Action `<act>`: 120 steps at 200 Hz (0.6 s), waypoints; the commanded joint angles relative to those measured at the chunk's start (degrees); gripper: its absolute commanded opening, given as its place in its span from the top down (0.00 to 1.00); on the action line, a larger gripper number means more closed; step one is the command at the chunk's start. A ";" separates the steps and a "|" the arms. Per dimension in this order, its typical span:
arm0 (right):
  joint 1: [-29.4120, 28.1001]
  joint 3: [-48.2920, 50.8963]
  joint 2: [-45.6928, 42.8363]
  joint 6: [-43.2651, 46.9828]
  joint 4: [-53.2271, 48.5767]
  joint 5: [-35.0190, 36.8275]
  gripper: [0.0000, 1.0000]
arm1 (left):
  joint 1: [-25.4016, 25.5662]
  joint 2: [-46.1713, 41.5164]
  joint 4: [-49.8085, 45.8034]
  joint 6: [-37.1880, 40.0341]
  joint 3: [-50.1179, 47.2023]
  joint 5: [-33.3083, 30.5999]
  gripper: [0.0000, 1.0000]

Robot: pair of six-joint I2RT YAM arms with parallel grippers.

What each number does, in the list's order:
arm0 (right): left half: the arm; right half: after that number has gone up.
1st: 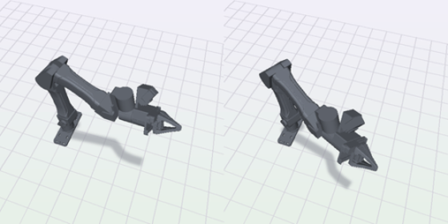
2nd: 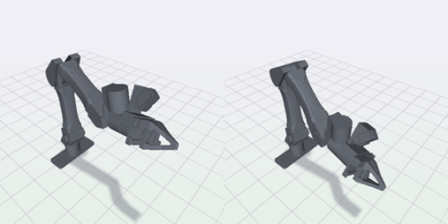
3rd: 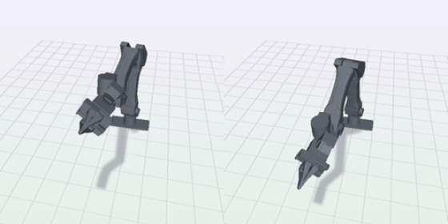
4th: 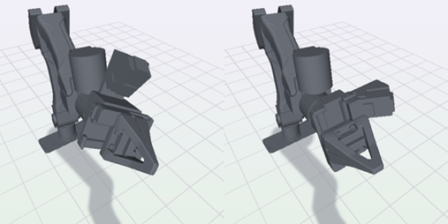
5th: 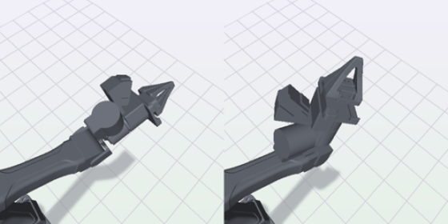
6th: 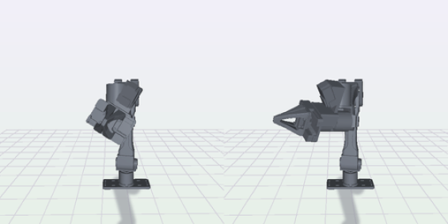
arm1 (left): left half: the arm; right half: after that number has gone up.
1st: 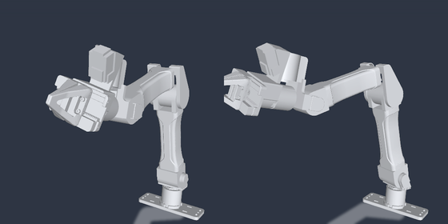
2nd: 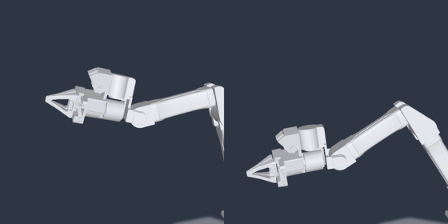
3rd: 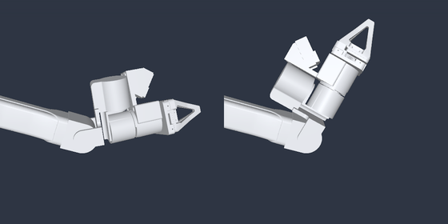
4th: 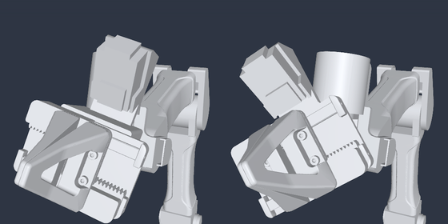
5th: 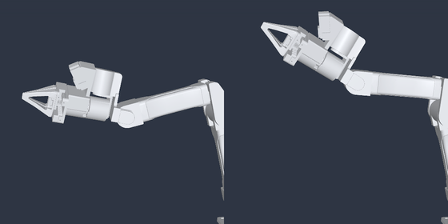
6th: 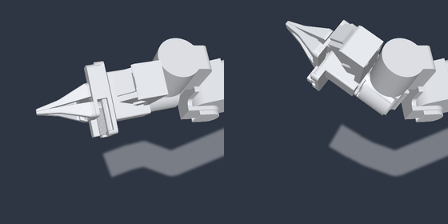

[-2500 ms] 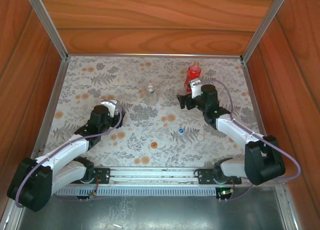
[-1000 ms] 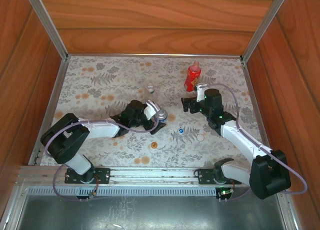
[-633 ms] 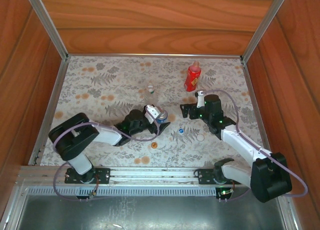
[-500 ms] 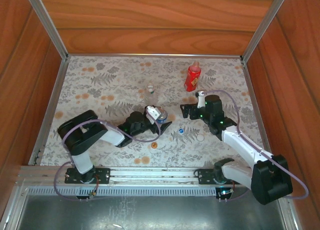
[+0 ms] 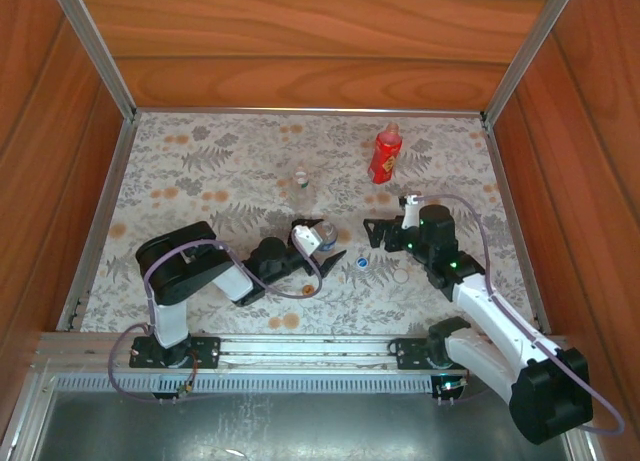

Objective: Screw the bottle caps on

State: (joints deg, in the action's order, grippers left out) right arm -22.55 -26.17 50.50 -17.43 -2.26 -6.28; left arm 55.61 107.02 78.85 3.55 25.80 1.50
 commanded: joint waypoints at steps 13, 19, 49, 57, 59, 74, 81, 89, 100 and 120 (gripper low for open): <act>-0.59 0.34 -0.94 -1.29 -0.69 -0.31 0.00 | -0.78 -0.30 2.37 -0.31 -0.05 -1.78 0.01; -0.62 0.29 -0.78 -1.33 -0.64 -0.44 0.01 | -0.89 -0.20 2.36 -0.28 -0.05 -1.67 0.01; -0.57 0.18 0.48 -1.29 -0.12 -0.70 0.01 | -1.42 -0.64 2.35 -0.08 -0.91 -2.19 0.01; -0.59 0.24 0.81 -1.24 0.10 -0.86 0.01 | -1.72 -0.97 2.36 0.17 -1.30 -1.92 0.00; -0.58 0.24 0.82 -1.28 0.14 -0.89 0.01 | -1.82 -1.06 2.36 0.24 -1.40 -1.71 0.00; -0.57 0.39 1.41 -1.36 0.54 -0.92 0.01 | -2.51 -1.70 2.38 0.33 -1.92 0.24 0.00; -0.64 0.42 1.61 -1.34 0.74 -0.91 0.01 | -2.96 -2.05 2.38 0.24 -2.01 1.15 0.00; -0.57 0.55 1.97 -1.32 1.17 -0.92 0.01 | -3.59 -2.15 2.41 -0.37 -2.07 2.56 0.00; -0.62 0.68 2.57 -1.32 1.77 -0.91 0.01 | -4.66 -1.93 2.37 -1.10 -2.16 4.68 0.00; -0.57 0.68 2.97 -1.58 2.17 -1.08 0.01 | -6.17 -1.89 2.40 -2.30 -2.50 7.41 0.00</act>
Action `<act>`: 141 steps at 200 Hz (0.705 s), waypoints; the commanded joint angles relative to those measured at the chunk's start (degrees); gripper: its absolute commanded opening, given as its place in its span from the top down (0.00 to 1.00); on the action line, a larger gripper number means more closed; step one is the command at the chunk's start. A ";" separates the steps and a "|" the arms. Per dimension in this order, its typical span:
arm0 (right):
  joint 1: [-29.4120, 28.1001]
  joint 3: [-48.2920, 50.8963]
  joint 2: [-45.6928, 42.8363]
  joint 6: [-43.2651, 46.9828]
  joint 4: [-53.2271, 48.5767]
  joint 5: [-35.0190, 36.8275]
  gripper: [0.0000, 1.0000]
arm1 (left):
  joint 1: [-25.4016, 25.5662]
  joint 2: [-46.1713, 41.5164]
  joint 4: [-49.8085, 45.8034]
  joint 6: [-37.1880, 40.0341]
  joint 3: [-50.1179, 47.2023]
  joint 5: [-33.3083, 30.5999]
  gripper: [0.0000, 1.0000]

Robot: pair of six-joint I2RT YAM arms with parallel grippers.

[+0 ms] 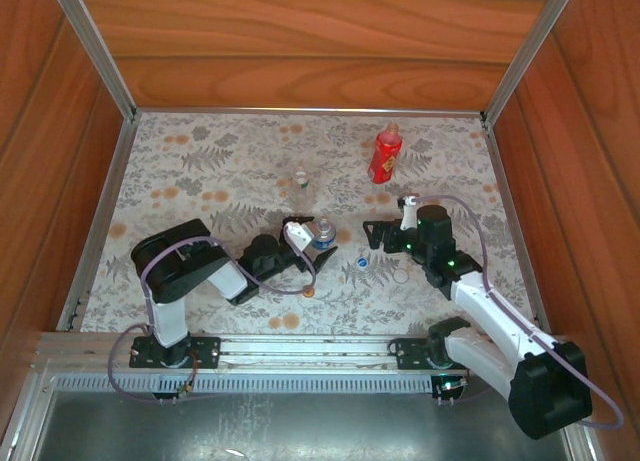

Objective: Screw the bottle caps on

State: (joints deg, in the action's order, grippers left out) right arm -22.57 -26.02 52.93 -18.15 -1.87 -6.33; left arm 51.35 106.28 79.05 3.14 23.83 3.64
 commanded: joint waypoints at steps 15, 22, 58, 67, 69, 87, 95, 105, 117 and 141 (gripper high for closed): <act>-0.61 0.62 0.39 -1.26 1.87 -1.23 0.01 | -2.45 -1.43 2.14 -2.61 -0.35 7.30 0.00; -0.64 0.81 0.28 -1.42 2.16 -1.32 0.01 | -2.58 -1.43 2.17 -2.63 -0.07 8.75 0.00; -0.72 1.06 1.13 -1.58 3.18 -1.76 0.01 | -3.78 0.04 2.10 -3.67 1.76 13.66 0.08; -0.70 0.98 1.39 -1.54 3.38 -1.70 0.02 | -3.85 0.32 2.14 -3.86 1.91 14.34 0.12; -0.65 0.97 1.48 -1.47 3.37 -1.70 0.02 | -3.88 0.37 2.12 -3.82 1.91 14.54 0.14; -0.68 0.66 2.15 -1.19 3.72 -1.77 0.02 | -4.06 0.42 2.08 -3.57 1.89 15.39 0.23; -0.66 0.37 2.69 -0.95 3.73 -1.97 0.02 | -4.24 0.53 2.08 -3.49 1.90 15.58 0.24; -0.64 0.12 3.13 -0.85 3.63 -2.26 0.02 | -4.41 0.81 2.08 -3.14 1.92 15.86 0.24; -0.66 -0.13 3.41 -0.70 3.56 -2.55 0.02 | -4.67 1.23 2.09 -2.88 2.01 15.94 0.22; -0.70 -0.08 3.10 -0.72 3.34 -2.61 0.02 | -5.10 2.08 2.07 -2.62 2.45 16.56 0.18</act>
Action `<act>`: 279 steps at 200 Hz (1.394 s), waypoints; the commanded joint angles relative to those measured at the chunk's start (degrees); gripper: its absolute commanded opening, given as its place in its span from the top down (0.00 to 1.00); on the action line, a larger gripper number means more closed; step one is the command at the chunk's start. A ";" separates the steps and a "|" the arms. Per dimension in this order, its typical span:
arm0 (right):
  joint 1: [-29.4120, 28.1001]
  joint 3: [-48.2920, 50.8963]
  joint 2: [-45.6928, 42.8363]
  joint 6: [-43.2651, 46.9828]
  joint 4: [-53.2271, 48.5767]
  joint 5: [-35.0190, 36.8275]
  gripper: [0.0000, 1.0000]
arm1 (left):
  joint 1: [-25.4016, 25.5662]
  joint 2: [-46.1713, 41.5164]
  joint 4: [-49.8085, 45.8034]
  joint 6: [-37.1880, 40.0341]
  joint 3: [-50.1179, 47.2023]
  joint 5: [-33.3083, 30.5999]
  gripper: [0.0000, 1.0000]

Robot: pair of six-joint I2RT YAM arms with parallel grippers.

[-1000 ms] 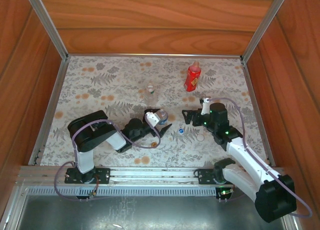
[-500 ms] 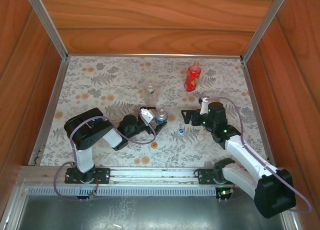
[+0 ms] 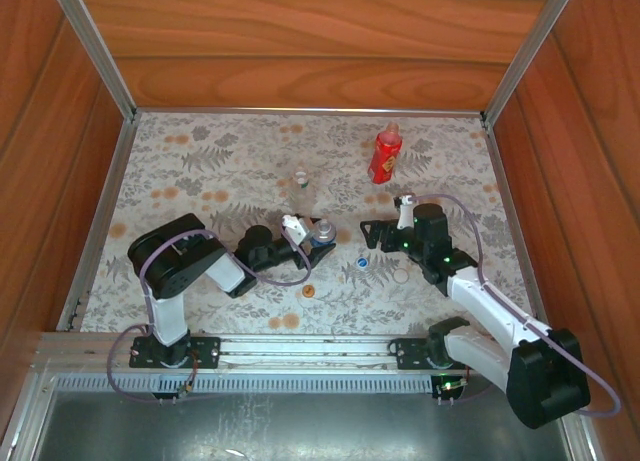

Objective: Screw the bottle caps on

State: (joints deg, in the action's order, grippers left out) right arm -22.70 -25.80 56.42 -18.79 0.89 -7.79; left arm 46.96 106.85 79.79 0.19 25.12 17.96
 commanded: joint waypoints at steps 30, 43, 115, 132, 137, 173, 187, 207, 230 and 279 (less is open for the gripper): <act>-0.52 -0.22 -1.13 0.01 0.35 -1.24 0.02 | -1.04 2.05 1.36 0.45 1.43 2.52 0.18; -0.53 -0.30 -1.31 0.13 0.26 -1.20 0.02 | -1.26 2.04 1.39 0.34 1.46 2.69 0.18; -0.52 1.31 -2.94 2.32 2.58 -1.56 0.00 | -3.03 2.22 1.33 0.35 1.73 5.26 0.33; -0.52 3.69 -4.19 4.03 6.73 -1.26 0.00 | -4.06 2.44 1.34 0.02 2.17 8.05 0.33; -0.51 3.89 -4.47 4.52 7.14 -1.10 0.00 | -4.43 2.55 1.33 -0.16 2.29 8.99 0.33; -0.95 0.96 -3.52 8.87 0.93 -2.43 0.00 | -6.59 2.20 0.91 -1.91 3.44 15.28 0.36; -1.52 0.17 -2.70 10.52 -1.56 -1.82 0.02 | -6.89 2.44 0.37 -0.29 3.29 16.23 0.36; -3.51 -1.58 -1.30 11.35 -5.96 -1.19 0.05 | -7.17 3.23 0.19 -0.01 3.48 17.58 0.36; -8.10 -1.97 -1.58 10.68 -8.44 5.18 0.08 | -7.21 4.39 -0.59 0.09 3.87 19.02 0.36; -17.71 -4.75 3.14 6.85 -12.41 23.17 0.09 | -7.56 3.22 -3.80 2.68 2.16 18.34 0.37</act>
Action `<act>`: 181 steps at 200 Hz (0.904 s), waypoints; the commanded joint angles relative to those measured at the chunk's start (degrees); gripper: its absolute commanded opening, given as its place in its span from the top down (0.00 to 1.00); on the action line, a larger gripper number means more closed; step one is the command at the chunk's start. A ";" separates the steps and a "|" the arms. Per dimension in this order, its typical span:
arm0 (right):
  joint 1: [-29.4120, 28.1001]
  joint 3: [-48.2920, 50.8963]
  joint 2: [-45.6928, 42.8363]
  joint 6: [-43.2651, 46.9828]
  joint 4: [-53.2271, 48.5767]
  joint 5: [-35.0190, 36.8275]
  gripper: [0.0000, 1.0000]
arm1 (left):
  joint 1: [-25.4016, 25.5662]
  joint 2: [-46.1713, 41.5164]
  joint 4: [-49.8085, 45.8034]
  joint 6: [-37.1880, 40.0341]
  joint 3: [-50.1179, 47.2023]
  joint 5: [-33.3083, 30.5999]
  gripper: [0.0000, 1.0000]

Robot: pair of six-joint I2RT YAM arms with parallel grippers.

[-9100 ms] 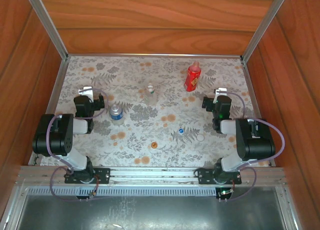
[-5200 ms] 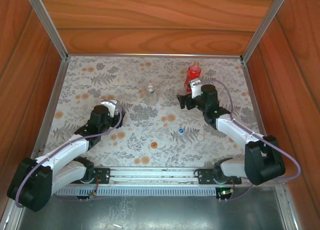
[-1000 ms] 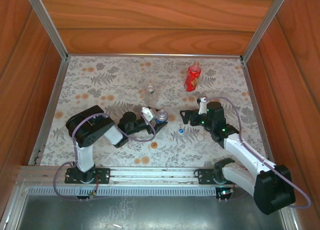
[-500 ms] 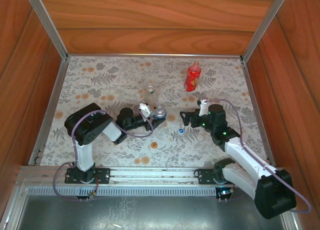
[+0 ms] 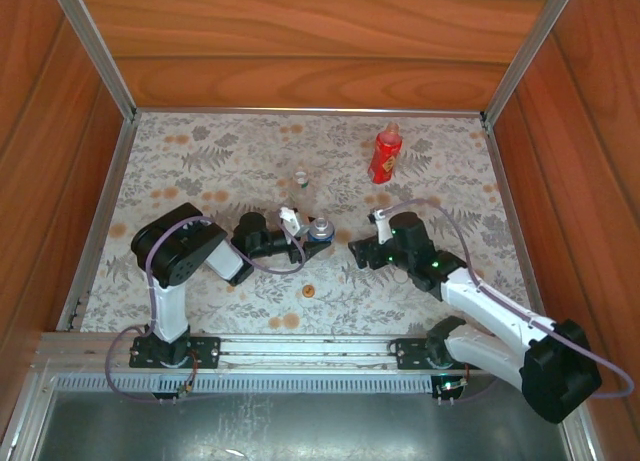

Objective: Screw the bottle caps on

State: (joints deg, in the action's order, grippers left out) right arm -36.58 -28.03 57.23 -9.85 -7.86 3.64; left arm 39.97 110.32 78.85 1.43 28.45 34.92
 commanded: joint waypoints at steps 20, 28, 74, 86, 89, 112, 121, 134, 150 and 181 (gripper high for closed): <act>-5.36 -4.87 5.25 -4.70 -7.71 14.33 0.13 | -0.72 -0.89 -4.56 2.80 -1.87 0.71 0.37; -5.75 -6.08 6.45 -6.01 -9.32 14.68 0.14 | -0.82 -1.15 -5.01 3.20 -2.18 0.20 0.37; -8.89 -13.41 10.23 -13.95 -18.50 15.22 0.16 | -1.41 -1.96 -5.56 3.81 -2.90 -0.41 0.37; -9.19 -14.10 9.93 -14.78 -18.53 16.22 0.16 | -1.63 -2.04 -5.55 3.72 -2.88 -0.32 0.37; -9.25 -13.97 9.85 -14.95 -18.40 16.37 0.16 | -1.71 -2.01 -5.59 3.74 -2.95 -0.36 0.37; -9.52 -11.83 9.85 -16.66 -16.55 16.84 0.16 | -1.96 -1.99 -5.64 3.28 -2.59 -0.08 0.36; -9.56 -11.23 9.83 -17.22 -16.26 17.55 0.17 | -2.20 -2.19 -5.65 2.65 -2.51 -0.28 0.37; -9.57 -10.51 9.48 -16.66 -14.60 16.98 0.18 | -2.35 -2.94 -5.88 1.82 -2.39 0.04 0.37; -9.56 -9.52 10.29 -16.15 -13.06 16.80 0.20 | -2.49 -3.66 -6.39 1.68 -2.36 -0.06 0.37; -9.56 -8.88 12.76 -15.24 -13.77 16.47 0.30 | -2.49 -3.64 -7.16 1.55 -1.87 -0.65 0.37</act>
State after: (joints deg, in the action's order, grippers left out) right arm -45.56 -37.87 68.29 -24.93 -21.85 19.51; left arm 38.02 107.13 75.37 4.03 26.61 34.72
